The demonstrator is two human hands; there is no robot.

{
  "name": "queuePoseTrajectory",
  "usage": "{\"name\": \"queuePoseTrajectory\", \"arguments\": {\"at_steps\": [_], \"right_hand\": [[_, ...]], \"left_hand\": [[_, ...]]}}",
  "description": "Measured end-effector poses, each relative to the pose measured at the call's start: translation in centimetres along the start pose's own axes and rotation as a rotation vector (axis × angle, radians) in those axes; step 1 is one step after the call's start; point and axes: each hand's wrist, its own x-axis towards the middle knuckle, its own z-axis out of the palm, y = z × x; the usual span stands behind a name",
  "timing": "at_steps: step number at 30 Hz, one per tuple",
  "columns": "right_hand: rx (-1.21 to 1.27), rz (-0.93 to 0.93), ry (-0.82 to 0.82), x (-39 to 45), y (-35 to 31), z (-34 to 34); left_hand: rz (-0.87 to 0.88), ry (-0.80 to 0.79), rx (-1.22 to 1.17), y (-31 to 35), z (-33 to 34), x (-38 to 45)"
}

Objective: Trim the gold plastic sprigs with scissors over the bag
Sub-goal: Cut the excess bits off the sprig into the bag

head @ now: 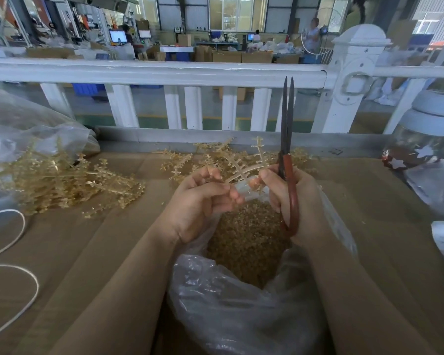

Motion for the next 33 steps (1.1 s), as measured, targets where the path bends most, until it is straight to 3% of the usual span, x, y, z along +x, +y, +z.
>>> {"name": "queuePoseTrajectory", "arguments": {"at_steps": [8, 16, 25, 33], "right_hand": [[-0.092, 0.008, -0.018, 0.0, 0.0, -0.2], [-0.193, -0.040, -0.082, -0.3, -0.7, -0.2], [-0.225, -0.075, -0.160, -0.7, -1.4, -0.2], [-0.220, -0.052, -0.131, -0.3, -0.9, -0.3]], "left_hand": [[-0.081, -0.004, 0.152, -0.4, 0.8, -0.3], [0.007, 0.071, 0.069, -0.4, 1.1, -0.2], [0.040, 0.045, 0.225, -0.3, 1.0, -0.2], [-0.037, -0.012, 0.097, -0.2, 0.4, -0.2]]}}
